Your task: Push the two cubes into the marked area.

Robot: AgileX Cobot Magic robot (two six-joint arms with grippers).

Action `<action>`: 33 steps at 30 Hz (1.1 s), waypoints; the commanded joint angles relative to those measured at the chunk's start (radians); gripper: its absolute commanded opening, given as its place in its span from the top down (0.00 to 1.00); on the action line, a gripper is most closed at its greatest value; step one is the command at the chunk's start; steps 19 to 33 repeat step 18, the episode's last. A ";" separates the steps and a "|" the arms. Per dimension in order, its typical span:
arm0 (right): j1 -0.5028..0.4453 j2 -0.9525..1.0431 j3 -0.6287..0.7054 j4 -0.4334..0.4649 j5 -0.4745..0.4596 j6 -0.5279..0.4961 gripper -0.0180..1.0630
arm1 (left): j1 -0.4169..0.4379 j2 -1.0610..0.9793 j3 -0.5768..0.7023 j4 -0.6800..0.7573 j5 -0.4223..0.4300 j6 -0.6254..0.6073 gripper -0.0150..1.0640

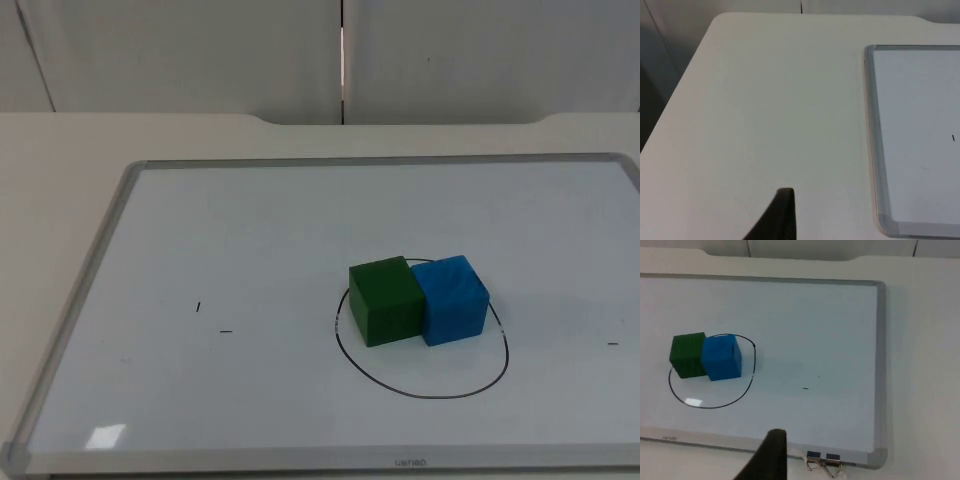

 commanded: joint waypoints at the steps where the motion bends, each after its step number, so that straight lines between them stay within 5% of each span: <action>1: -0.030 -0.004 0.001 0.006 -0.006 0.002 0.01 | 0.005 -0.003 0.005 0.007 0.004 -0.009 0.03; 33: -0.096 -0.004 0.001 0.004 -0.006 0.000 0.01 | 0.005 -0.003 0.005 0.007 0.004 -0.009 0.03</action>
